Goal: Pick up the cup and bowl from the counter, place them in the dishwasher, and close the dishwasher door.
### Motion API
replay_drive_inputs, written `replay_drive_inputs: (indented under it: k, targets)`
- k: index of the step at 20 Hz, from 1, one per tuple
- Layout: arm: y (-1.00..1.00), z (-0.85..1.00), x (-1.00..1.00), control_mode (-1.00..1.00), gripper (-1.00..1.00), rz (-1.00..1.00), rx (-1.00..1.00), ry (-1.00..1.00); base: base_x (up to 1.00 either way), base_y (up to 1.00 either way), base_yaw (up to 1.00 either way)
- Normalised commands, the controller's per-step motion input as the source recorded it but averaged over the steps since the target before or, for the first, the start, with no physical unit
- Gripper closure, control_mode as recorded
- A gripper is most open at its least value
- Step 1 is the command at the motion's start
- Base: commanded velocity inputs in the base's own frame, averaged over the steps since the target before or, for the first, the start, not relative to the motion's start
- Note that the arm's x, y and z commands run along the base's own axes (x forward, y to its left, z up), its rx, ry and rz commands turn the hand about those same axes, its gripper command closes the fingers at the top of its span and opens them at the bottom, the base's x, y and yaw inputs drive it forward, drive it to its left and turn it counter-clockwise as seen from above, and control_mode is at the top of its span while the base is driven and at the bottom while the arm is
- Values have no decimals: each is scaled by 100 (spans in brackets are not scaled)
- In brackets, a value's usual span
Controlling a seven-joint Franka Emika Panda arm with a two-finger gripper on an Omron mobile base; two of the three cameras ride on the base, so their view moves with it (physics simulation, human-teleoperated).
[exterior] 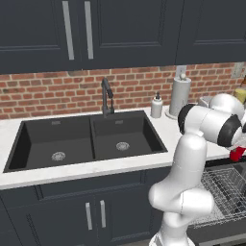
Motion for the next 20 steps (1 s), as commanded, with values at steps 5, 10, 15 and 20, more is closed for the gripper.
replay_drive_inputs:
  k: [5,10,15,20]
  targets:
    - [0,-43,-66,-100,100,9,0,-3,0,0,0]
    - [0,-61,-47,-100,100,8,0,-5,0,0,0]
    - [-2,-38,-28,-100,100,3,1,-12,0,0,0]
    - [-40,12,-36,-100,100,0,22,-23,0,0,0]
